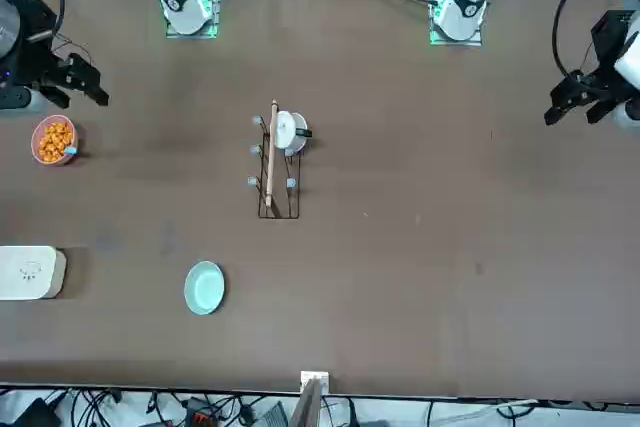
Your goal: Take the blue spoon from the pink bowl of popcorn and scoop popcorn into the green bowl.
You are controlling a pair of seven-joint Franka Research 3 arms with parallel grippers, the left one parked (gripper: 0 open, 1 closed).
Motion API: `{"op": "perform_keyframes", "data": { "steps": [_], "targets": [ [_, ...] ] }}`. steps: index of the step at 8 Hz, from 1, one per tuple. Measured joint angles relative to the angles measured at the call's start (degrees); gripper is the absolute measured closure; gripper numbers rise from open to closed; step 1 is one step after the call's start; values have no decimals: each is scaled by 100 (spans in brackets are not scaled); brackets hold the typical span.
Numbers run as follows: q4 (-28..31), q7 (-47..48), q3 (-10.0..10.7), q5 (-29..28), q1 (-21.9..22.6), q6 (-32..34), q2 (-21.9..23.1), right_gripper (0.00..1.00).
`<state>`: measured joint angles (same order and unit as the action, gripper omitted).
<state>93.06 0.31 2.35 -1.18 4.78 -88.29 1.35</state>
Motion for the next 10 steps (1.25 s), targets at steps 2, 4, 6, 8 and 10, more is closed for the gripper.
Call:
{"op": "perform_keyframes", "data": {
  "steps": [2, 4, 6, 8, 10],
  "targets": [
    [0, 0, 0, 0, 0, 54, 0, 1],
    [-1, 8, 5, 33, -2, 185, -2, 0],
    [5, 25, 39, 390, -45, 819, -25, 0],
    [78, 104, 84, 897, -189, 1427, -276, 0],
    [299, 680, 79, 1870, -204, 1496, -825, 1]
  ]
}}
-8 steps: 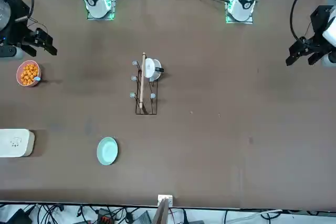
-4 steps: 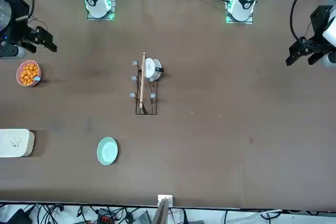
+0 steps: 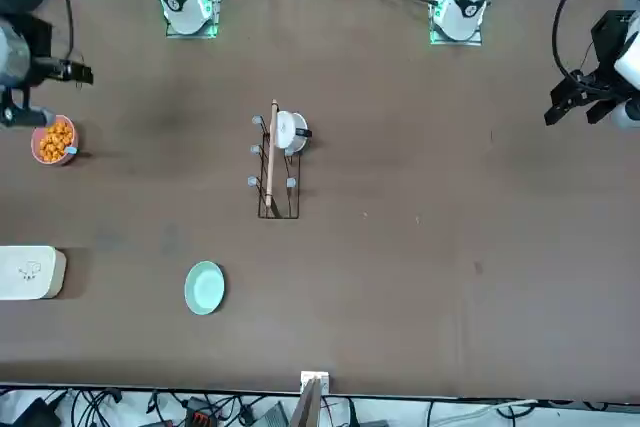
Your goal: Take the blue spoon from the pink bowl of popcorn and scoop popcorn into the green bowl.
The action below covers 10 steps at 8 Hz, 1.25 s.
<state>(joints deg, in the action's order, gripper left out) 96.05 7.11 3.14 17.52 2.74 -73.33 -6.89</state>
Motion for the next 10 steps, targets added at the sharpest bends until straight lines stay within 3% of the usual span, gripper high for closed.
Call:
{"op": "perform_keyframes", "data": {
  "steps": [2, 5, 8, 10],
  "targets": [
    [495, 425, -3, 1132, -44, -299, -408, 1],
    [1380, 1142, 33, 1712, -490, -1997, -671, 1],
    [1969, 2907, -26, 2870, -441, -2839, -1693, 4],
    [2086, 3253, -27, 3426, -416, -3072, -2110, 7]
  ]
}}
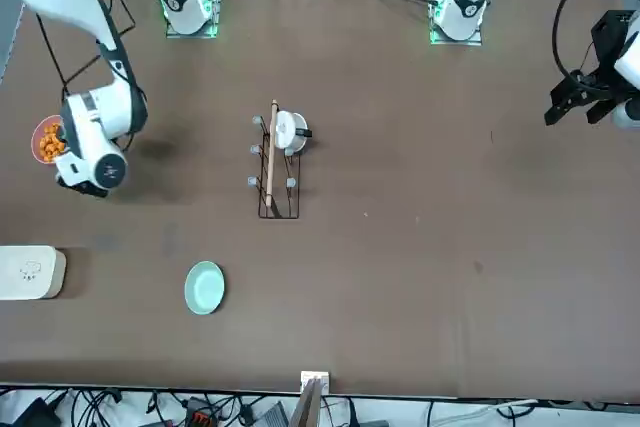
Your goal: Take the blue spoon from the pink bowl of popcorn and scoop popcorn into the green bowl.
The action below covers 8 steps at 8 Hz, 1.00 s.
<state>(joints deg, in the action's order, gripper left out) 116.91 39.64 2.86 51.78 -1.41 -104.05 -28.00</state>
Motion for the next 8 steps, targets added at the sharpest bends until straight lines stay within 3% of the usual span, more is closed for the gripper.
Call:
{"op": "perform_keyframes", "data": {
  "steps": [3, 8],
  "targets": [
    [28, 375, 19, 751, -73, -54, -110, 12],
    [44, 888, 23, 1164, -88, -294, -378, 34]
  ]
}}
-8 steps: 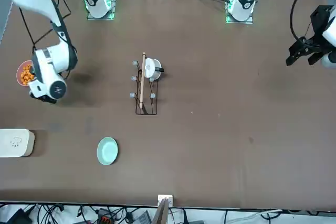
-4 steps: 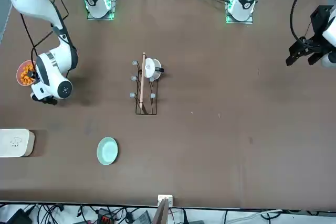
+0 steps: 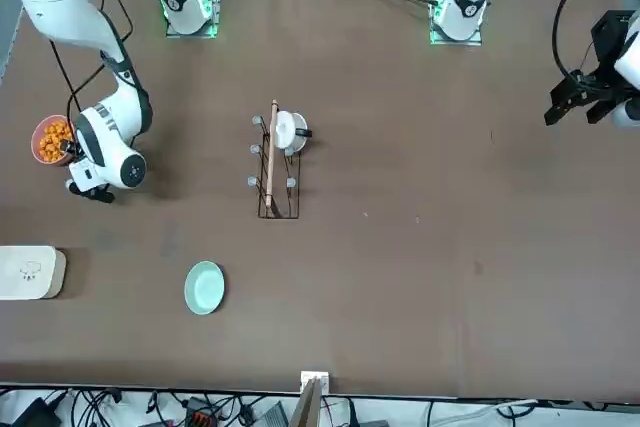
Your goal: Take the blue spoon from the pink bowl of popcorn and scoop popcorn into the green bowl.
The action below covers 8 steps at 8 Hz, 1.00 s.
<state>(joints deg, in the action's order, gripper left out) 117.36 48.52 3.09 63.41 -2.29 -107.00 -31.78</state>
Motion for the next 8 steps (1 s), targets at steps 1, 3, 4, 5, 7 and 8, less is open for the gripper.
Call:
{"op": "perform_keyframes", "data": {
  "steps": [1, 3, 4, 5, 7, 8],
  "targets": [
    [0, 1, 4, 34, -20, 0, -1, 35],
    [0, 2, 5, 93, -86, 0, -5, 37],
    [0, 2, 5, 95, -101, 0, -7, 40],
    [0, 2, 5, 98, -107, 0, -7, 52],
    [1, 3, 4, 103, -108, 0, -12, 67],
    [4, 3, 5, 106, -108, 1, -22, 74]
  ]
}}
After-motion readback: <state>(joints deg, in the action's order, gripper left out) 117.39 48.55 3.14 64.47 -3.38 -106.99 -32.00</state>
